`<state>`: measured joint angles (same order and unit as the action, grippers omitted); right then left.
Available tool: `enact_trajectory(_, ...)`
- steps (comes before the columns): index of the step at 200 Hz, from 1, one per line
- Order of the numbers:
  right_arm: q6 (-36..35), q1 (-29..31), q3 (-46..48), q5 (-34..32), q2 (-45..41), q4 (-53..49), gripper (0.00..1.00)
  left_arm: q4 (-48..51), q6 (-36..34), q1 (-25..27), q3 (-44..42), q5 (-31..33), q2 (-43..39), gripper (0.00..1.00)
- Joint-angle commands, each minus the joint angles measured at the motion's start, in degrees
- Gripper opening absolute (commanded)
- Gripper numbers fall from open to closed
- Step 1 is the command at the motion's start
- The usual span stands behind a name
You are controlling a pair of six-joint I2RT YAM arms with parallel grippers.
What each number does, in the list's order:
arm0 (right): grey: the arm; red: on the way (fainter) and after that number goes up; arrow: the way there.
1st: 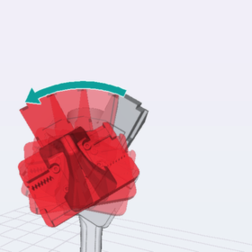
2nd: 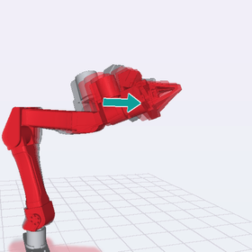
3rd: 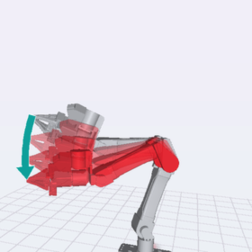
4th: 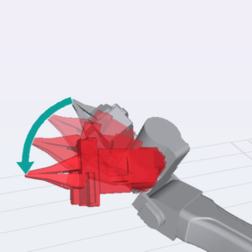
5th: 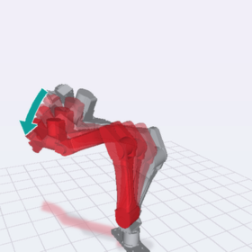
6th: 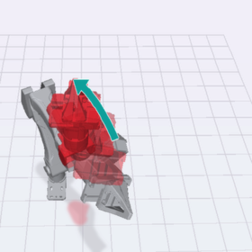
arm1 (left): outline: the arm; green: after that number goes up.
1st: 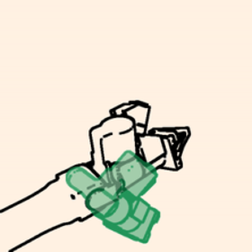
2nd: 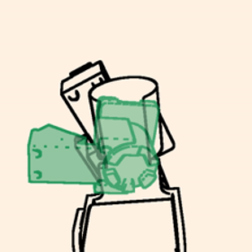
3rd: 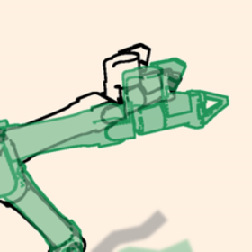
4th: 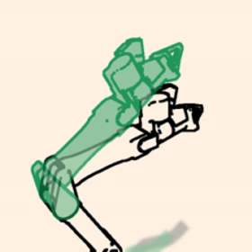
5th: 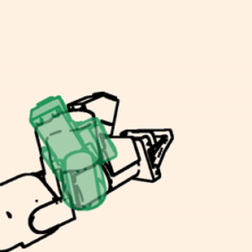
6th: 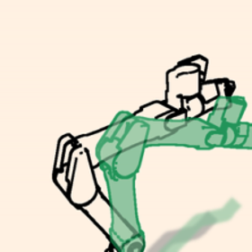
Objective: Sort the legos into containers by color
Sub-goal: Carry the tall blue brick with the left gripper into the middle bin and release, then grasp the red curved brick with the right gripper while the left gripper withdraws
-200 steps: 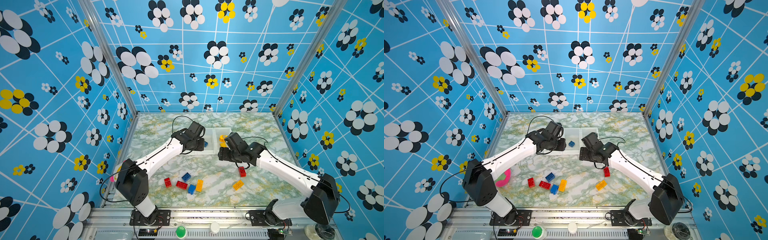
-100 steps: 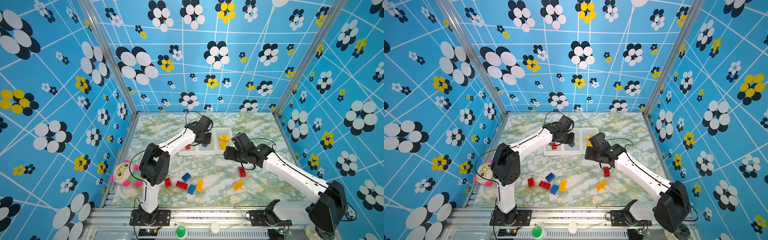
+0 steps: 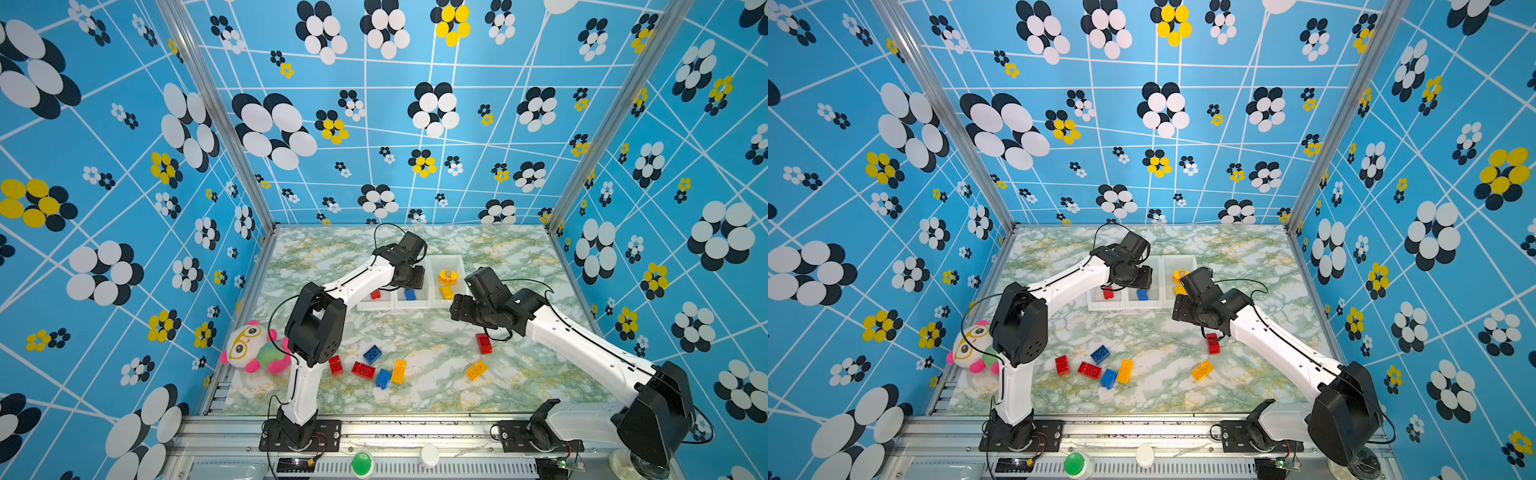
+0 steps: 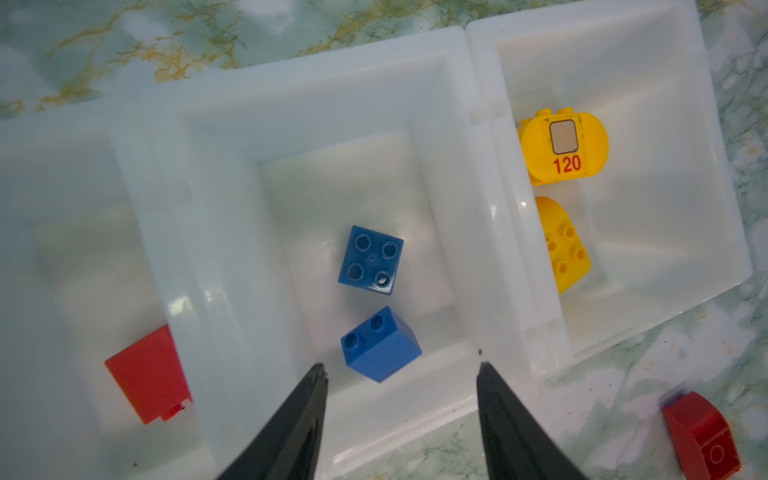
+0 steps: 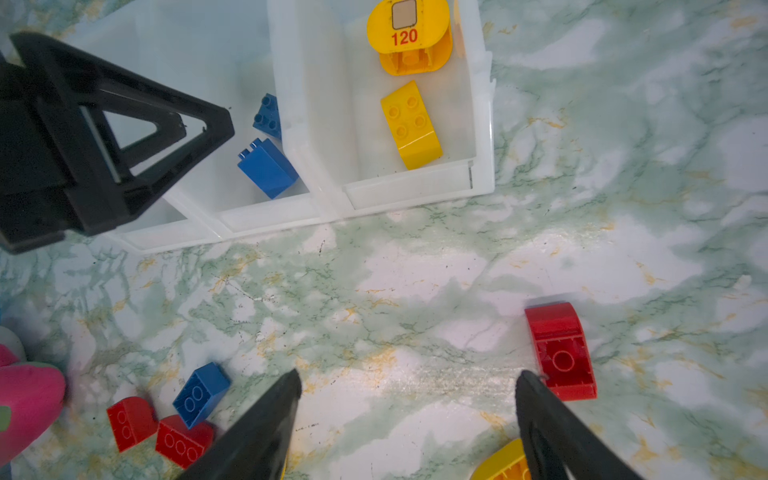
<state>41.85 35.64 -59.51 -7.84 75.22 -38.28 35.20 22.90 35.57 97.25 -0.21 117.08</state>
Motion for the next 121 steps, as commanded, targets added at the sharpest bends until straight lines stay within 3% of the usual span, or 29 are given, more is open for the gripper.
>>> enact_trajectory(1,0.4,-0.5,0.9,-0.1,-1.1,-0.3,0.84,-1.0,0.0,-0.6,0.8,0.0,-0.2,0.63)
enact_trajectory(57,-0.7,-1.4,1.9,-1.0,-0.8,-1.7,0.85,-3.4,1.0,-0.5,-2.7,-1.1,-4.7,0.68)
enact_trajectory(121,-4.4,-6.4,5.3,-0.7,-0.7,-3.8,0.86,-8.2,4.2,-0.4,-13.4,-3.3,-14.7,0.77)
